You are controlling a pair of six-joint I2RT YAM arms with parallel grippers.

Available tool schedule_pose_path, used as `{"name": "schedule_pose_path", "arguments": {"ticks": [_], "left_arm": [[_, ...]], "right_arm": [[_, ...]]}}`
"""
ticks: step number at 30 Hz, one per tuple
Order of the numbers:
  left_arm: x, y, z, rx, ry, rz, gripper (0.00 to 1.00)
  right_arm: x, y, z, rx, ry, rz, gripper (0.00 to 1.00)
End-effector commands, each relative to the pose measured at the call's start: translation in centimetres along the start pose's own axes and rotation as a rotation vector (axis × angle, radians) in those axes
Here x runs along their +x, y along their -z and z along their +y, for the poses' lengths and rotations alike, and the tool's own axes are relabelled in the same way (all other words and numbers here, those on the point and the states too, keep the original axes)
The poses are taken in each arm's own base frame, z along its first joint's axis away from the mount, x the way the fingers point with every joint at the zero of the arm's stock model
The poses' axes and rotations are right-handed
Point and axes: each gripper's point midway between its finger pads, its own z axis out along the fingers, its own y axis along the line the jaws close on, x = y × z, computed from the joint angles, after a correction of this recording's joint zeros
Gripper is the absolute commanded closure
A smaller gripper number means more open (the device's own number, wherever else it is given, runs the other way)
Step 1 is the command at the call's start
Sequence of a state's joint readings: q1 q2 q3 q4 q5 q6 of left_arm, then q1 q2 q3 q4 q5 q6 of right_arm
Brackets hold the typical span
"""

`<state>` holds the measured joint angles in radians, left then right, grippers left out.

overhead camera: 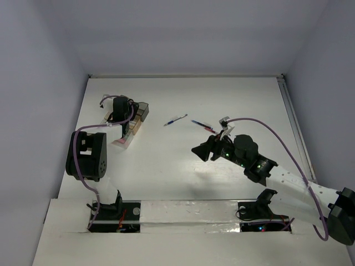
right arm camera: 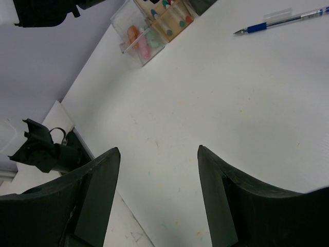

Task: Sort the stationery into containers
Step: Place the pen in the storage box.

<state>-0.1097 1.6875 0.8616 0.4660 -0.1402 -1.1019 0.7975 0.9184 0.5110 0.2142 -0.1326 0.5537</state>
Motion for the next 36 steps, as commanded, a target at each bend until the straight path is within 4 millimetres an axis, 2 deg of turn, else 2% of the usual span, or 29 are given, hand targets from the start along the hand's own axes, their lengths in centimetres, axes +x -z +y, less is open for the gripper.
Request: {"name": "schedule_pose_path", "arguments": {"ticks": [1, 4, 6, 7, 8, 10, 11, 12, 13, 14, 16, 17, 18, 19, 20, 21, 22, 23, 24, 25, 26, 27, 28, 29, 31, 32, 34, 35, 36], "left_arm": [[-1.8, -0.1, -1.4, 0.043, 0.013, -0.059, 0.62], [-2.6, 0.6, -2.5, 0.077, -0.006, -0.082, 0.59], [-3.4, 1.7, -4.4, 0.134, -0.017, -0.098, 0.58], [-3.8, 2.2, -5.3, 0.160, -0.040, -0.104, 0.58], [-4.4, 2.9, -6.3, 0.191, -0.049, -0.117, 0.58], [-4.8, 5.4, -9.9, 0.292, -0.084, -0.132, 0.58], [-5.0, 6.5, -11.1, 0.326, -0.136, -0.144, 0.58], [-5.6, 8.6, -13.2, 0.387, -0.156, -0.167, 0.58], [-4.6, 10.1, -14.7, 0.434, -0.188, -0.153, 0.58], [-4.9, 12.5, -16.2, 0.493, -0.239, -0.174, 0.58], [-4.1, 15.2, -17.6, 0.556, -0.292, -0.176, 0.58], [-2.5, 16.4, -17.5, 0.576, -0.322, -0.145, 0.58], [-2.6, 18.9, -18.4, 0.634, -0.340, -0.154, 0.58], [-1.5, 19.5, -17.3, 0.643, -0.358, -0.125, 0.58], [-1.0, 20.7, -17.2, 0.677, -0.365, -0.113, 0.58], [-0.4, 23.2, -17.5, 0.746, -0.365, -0.095, 0.58], [0.9, 23.3, -15.9, 0.743, -0.379, -0.059, 0.58], [1.4, 24.1, -15.4, 0.762, -0.385, -0.042, 0.58], [1.8, 25.9, -15.3, 0.814, -0.394, -0.028, 0.58], [3.1, 26.0, -14.0, 0.820, -0.418, 0.017, 0.57], [3.5, 26.1, -13.2, 0.815, -0.429, 0.034, 0.57], [3.9, 27.5, -13.1, 0.860, -0.441, 0.057, 0.57], [4.5, 28.0, -12.6, 0.876, -0.459, 0.077, 0.57], [5.2, 27.8, -11.3, 0.864, -0.485, 0.097, 0.57], [5.8, 29.1, -10.5, 0.913, -0.492, 0.127, 0.55], [6.5, 28.9, -9.4, 0.912, -0.506, 0.145, 0.55], [7.0, 29.9, -8.7, 0.954, -0.520, 0.160, 0.54], [7.4, 29.5, -7.8, 0.946, -0.530, 0.164, 0.54], [7.0, 29.6, -7.6, 0.951, -0.539, 0.138, 0.54]], "right_arm": [[-1.1, 0.0, 0.7, -0.031, 0.010, -0.040, 0.32], [-1.4, 0.1, 0.4, -0.014, 0.012, -0.056, 0.32], [-1.7, 0.2, 0.2, -0.002, 0.015, -0.068, 0.34], [-1.9, 0.3, 0.0, 0.013, 0.014, -0.078, 0.36], [-1.9, 0.3, -0.3, 0.025, 0.013, -0.080, 0.42], [-2.1, 0.4, -0.6, 0.045, 0.013, -0.091, 0.59], [-2.1, 0.5, -1.1, 0.074, 0.011, -0.092, 0.70], [-2.2, 0.4, -1.4, 0.091, 0.010, -0.097, 0.76], [-2.2, 0.4, -1.5, 0.100, 0.011, -0.092, 0.83], [-2.5, 0.5, -2.4, 0.153, 0.010, -0.107, 0.93], [-2.8, 0.6, -3.0, 0.191, 0.011, -0.115, 0.98], [-3.2, 0.8, -3.8, 0.236, 0.008, -0.126, 1.00], [-3.2, 0.8, -4.2, 0.258, 0.010, -0.127, 1.00], [-3.2, 0.8, -4.6, 0.282, 0.013, -0.122, 1.00], [-2.9, 0.9, -6.0, 0.348, 0.013, -0.106, 1.00], [-3.3, 0.8, -6.1, 0.364, 0.017, -0.104, 1.00], [-3.3, 0.8, -6.7, 0.392, 0.021, -0.096, 1.00], [-3.0, 0.6, -7.7, 0.427, 0.022, -0.079, 1.00], [-3.5, 0.4, -7.8, 0.430, 0.030, -0.078, 1.00], [-2.8, 0.2, -8.1, 0.441, 0.039, -0.041, 1.00], [-2.1, -0.2, -9.0, 0.461, 0.043, 0.000, 0.99], [-2.2, -0.4, -9.6, 0.478, 0.056, 0.012, 0.97], [-2.6, -0.8, -9.4, 0.477, 0.068, 0.019, 0.95], [-2.7, -0.9, -10.3, 0.498, 0.067, 0.036, 0.90], [-2.0, -1.8, -11.4, 0.508, 0.092, 0.092, 0.85], [-2.3, -2.4, -10.7, 0.479, 0.096, 0.104, 0.82], [-2.2, -3.4, -11.2, 0.462, 0.132, 0.141, 0.76], [-3.0, -4.3, -9.9, 0.392, 0.150, 0.143, 0.73], [-3.2, -4.8, -9.9, 0.387, 0.178, 0.155, 0.70]]}}
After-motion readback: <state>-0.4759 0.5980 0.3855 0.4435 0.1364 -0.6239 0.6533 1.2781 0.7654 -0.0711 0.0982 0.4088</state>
